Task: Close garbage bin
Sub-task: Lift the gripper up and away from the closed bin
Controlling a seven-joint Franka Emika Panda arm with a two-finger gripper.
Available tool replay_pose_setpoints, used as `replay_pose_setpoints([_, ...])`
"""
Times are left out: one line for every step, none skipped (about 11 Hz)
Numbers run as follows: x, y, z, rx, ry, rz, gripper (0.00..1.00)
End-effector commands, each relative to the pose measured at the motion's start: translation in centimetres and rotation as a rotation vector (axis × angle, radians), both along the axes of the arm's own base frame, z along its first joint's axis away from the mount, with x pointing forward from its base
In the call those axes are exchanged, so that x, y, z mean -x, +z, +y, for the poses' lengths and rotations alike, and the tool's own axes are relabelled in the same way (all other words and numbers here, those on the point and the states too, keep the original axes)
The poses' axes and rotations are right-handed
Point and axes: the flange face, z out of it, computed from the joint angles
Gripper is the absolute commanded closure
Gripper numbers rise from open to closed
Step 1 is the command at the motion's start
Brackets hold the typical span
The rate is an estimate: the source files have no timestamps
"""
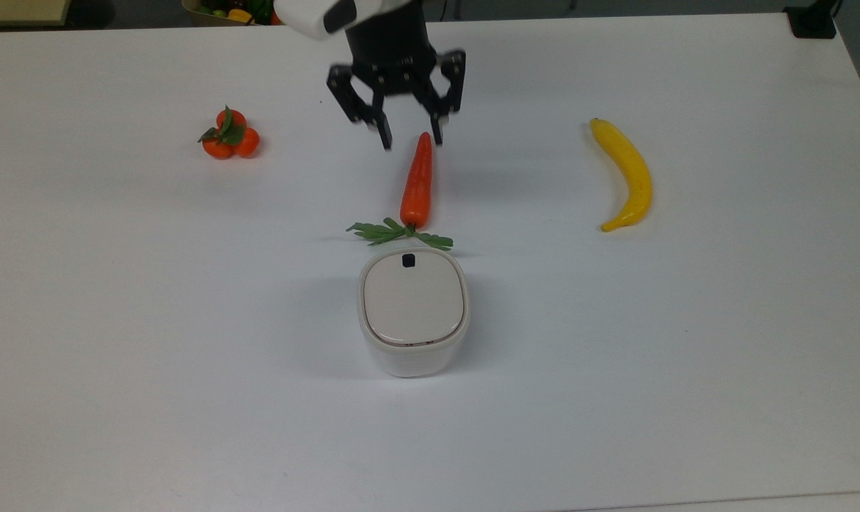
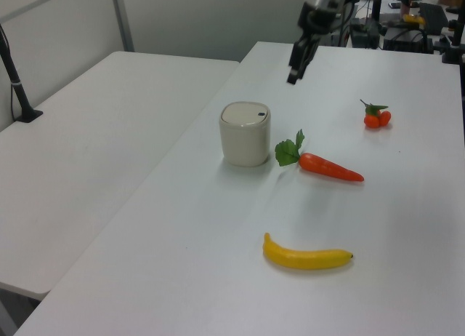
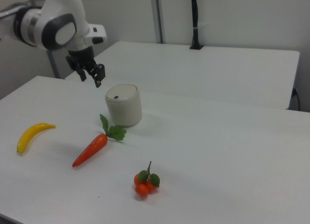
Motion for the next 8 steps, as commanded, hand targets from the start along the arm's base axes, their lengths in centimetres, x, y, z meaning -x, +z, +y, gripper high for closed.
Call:
replay_pose_setpoints([4.0, 5.1, -1.8, 0.024, 0.026, 0.129, 0.00])
replay_pose_setpoints([4.7, 6.0, -1.8, 0.024, 0.033, 0.147, 0.00])
replay_pose_setpoints([5.3, 6.7, -1.7, 0.025, 0.039, 0.156, 0.00])
replay_pose_setpoints([6.0, 7.2, -1.1, 0.031, 0.056, 0.169, 0.00])
replay_pose_setpoints([7.0, 8.0, -0.8, 0.038, 0.071, 0.183, 0.00])
replay_pose_setpoints([7.8, 8.7, -0.2, 0.038, 0.085, 0.185, 0.00])
replay_pose_setpoints([8.4, 8.9, 0.3, 0.041, 0.089, 0.201, 0.00])
replay_pose_setpoints([8.6, 8.9, 0.3, 0.051, 0.058, 0.214, 0.00])
